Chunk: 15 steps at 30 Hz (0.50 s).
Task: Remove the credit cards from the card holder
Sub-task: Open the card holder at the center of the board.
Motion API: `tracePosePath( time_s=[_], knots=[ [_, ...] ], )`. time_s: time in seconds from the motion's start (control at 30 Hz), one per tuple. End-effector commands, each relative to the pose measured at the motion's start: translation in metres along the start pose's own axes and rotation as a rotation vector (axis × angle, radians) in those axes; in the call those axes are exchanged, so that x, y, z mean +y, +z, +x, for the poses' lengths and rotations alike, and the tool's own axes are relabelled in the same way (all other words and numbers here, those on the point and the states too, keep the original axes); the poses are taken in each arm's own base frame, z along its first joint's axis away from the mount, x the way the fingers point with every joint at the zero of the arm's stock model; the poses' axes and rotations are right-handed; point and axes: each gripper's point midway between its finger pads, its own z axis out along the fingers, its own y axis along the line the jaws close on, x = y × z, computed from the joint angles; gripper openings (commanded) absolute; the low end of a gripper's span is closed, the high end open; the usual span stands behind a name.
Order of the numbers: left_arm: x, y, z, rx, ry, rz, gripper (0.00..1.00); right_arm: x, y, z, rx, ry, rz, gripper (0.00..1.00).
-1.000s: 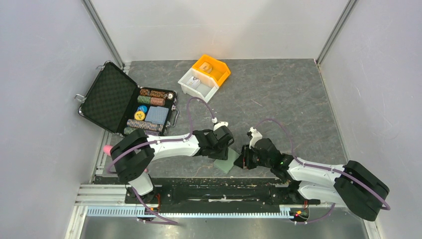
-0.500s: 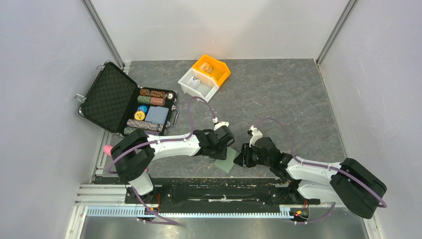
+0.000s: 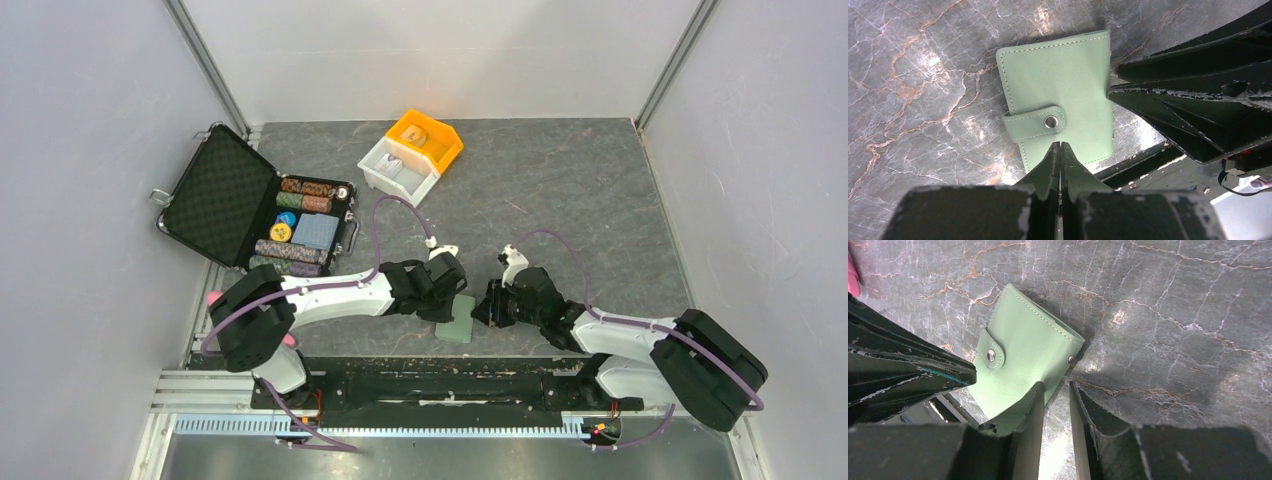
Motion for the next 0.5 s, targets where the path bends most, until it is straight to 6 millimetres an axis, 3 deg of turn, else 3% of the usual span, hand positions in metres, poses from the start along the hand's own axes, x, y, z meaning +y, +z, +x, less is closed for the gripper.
tracePosePath(
  time_s=[0.0,0.2,0.3,0.47],
  knots=[
    [-0.003,-0.008,-0.01,-0.037,0.007,-0.01,0.04,-0.004,0.001,-0.003,0.006,-0.034,0.018,0.28],
    [0.003,-0.009,-0.023,-0.056,0.037,-0.093,0.44,0.006,-0.003,-0.007,-0.008,-0.017,-0.02,0.29],
    [0.001,-0.008,-0.029,-0.053,0.058,-0.11,0.5,0.007,-0.004,-0.006,-0.011,-0.011,-0.027,0.29],
    [0.005,-0.004,-0.029,-0.024,0.092,-0.171,0.51,0.006,-0.006,-0.003,-0.01,-0.001,-0.029,0.29]
  ],
)
